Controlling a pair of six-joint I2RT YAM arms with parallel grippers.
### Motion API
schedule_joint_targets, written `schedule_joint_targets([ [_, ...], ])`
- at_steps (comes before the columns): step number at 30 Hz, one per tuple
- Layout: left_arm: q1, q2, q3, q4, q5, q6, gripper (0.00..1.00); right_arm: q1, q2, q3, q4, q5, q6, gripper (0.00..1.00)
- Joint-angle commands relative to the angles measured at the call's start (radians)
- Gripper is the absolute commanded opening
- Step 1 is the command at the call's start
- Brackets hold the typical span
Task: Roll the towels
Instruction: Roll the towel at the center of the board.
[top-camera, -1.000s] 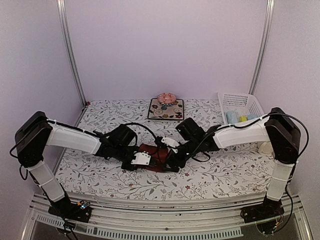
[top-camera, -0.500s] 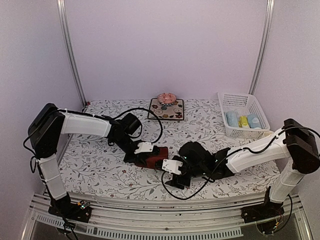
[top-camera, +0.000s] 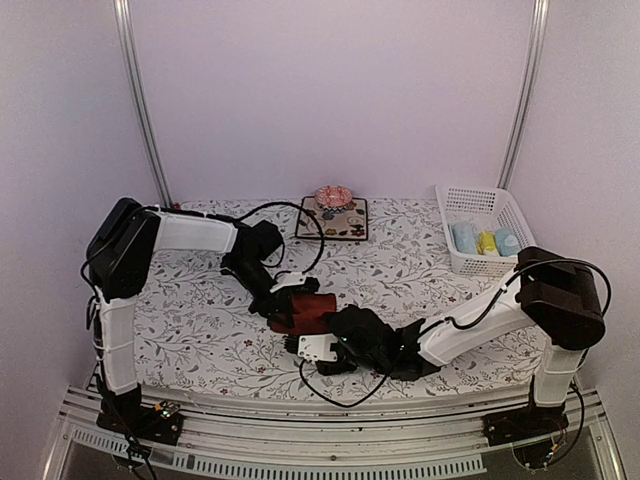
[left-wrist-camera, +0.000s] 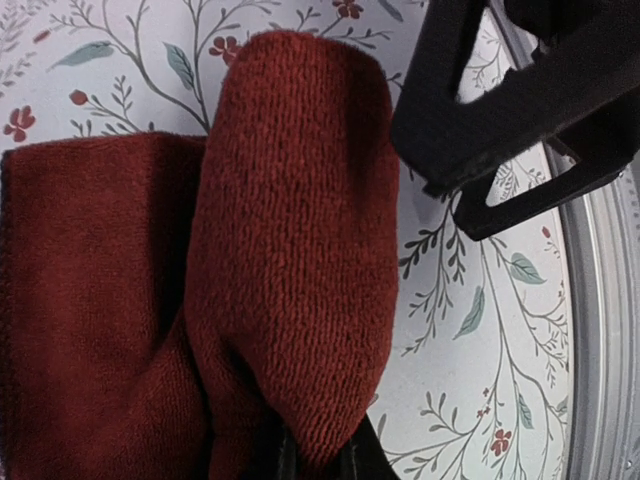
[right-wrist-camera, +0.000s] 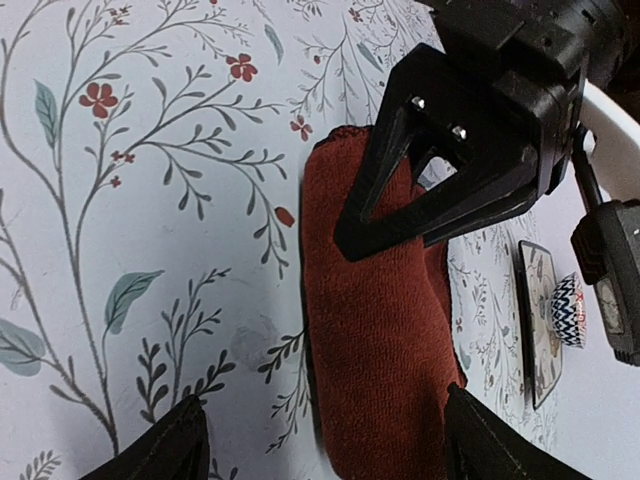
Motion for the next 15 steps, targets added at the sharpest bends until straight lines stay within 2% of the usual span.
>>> schedule_joint_targets([
  [1, 0.015, 0.105, 0.053, -0.158, 0.006, 0.027, 0.01, 0.004, 0.061, 0.044, 0.127, 0.091, -0.097, 0.81],
  [6, 0.021, 0.153, 0.102, -0.19, 0.006, 0.031, 0.02, -0.005, 0.122, 0.086, 0.129, 0.105, -0.139, 0.81],
  [9, 0.024, 0.161, 0.107, -0.195, 0.009, 0.035, 0.04, -0.023, 0.143, 0.1, 0.115, 0.104, -0.133, 0.76],
  [14, 0.028, 0.176, 0.118, -0.216, 0.009, 0.044, 0.07, -0.051, 0.171, 0.135, 0.039, 0.083, -0.094, 0.57],
  [15, 0.027, 0.178, 0.121, -0.22, 0.008, 0.046, 0.08, -0.053, 0.182, 0.146, 0.022, 0.084, -0.088, 0.5],
])
